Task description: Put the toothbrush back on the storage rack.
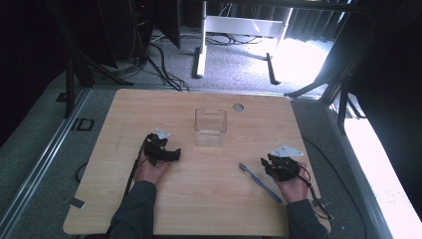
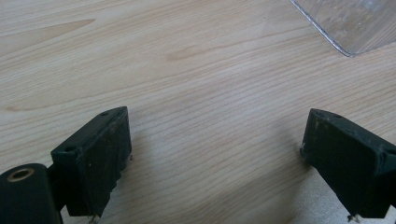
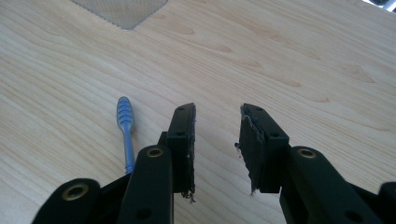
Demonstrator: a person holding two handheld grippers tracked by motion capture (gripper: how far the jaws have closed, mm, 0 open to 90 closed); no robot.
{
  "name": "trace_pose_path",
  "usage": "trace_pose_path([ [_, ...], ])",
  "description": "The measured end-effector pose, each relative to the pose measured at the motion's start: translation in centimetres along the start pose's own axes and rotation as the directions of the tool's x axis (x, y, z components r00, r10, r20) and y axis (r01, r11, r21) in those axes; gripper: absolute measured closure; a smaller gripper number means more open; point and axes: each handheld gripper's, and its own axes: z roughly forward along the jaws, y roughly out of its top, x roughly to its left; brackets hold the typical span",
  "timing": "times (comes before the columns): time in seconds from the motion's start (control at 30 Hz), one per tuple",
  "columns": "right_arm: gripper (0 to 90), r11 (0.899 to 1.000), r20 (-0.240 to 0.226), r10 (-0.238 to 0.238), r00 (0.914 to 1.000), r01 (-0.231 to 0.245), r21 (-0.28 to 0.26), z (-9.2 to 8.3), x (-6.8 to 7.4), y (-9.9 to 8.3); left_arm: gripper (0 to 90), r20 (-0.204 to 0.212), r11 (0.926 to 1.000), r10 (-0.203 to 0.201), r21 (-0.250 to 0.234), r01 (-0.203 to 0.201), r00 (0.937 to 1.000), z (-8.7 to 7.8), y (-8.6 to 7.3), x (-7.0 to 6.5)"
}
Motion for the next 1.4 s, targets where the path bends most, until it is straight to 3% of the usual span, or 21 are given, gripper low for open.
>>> trace_pose_path([
  [0.57, 58.8, 0.998, 0.013, -0.043, 0.999, 0.042, 0.044, -1.1, 0.2, 0.3, 8.6, 0.001, 1.0, 0.0, 0.0, 0.0, 1.0, 0.0, 0.0, 0.0],
  [1.4, 62.6, 0.991, -0.009, -0.093, 0.9957, 0.093, 0.096, -1.5, 0.9, 1.1, 8.7, 0.001, 1.0, 0.0, 0.0, 0.0, 1.0, 0.0, 0.0, 0.0],
])
